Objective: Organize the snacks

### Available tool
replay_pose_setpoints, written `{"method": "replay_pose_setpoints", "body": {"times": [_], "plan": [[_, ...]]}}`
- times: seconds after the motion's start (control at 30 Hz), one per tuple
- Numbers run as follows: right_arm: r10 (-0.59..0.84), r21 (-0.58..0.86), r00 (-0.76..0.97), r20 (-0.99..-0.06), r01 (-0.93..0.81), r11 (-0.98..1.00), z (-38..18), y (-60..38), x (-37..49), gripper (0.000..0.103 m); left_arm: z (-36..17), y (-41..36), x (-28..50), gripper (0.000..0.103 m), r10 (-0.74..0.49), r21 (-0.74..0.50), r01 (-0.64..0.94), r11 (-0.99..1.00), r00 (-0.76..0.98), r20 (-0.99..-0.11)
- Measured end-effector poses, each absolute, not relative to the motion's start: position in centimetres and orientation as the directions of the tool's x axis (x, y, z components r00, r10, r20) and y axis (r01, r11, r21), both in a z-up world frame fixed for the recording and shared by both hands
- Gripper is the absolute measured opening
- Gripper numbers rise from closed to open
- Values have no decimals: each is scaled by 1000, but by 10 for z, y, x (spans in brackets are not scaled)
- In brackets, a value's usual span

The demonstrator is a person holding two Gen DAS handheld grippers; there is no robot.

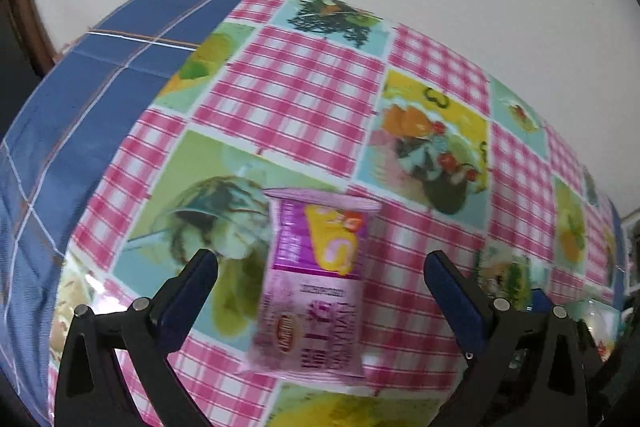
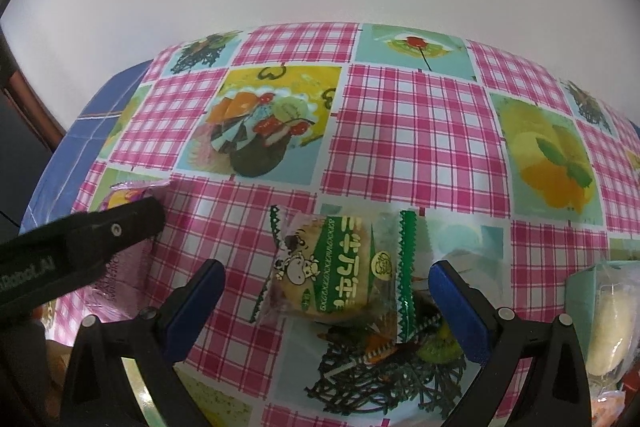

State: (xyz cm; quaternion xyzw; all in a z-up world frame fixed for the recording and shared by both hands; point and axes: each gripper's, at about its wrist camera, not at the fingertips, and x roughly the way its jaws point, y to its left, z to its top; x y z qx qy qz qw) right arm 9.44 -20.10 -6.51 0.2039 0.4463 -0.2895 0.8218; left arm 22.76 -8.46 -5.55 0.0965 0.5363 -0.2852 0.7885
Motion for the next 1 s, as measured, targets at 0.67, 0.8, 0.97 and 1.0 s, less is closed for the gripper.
{"method": "replay_pose_setpoints", "body": {"times": [0.67, 0.8, 0.97, 1.0], "plan": [[-356, -4, 372, -857, 687, 727, -74, -205, 94, 102, -74, -88, 227, 79, -220, -3, 552, 834, 328, -919], [-362, -14, 379, -851, 674, 739, -74, -200, 98, 95, -74, -85, 227, 72, -221, -4, 542, 841, 336, -916], [-375, -9, 377, -847, 695, 719, -71, -206, 93, 84, -71, -81, 228, 67, -221, -5, 533, 846, 343, -913], [-377, -8, 375, -846, 700, 714, -71, -208, 92, 83, -72, -81, 227, 65, -221, -4, 533, 846, 343, -913]]}}
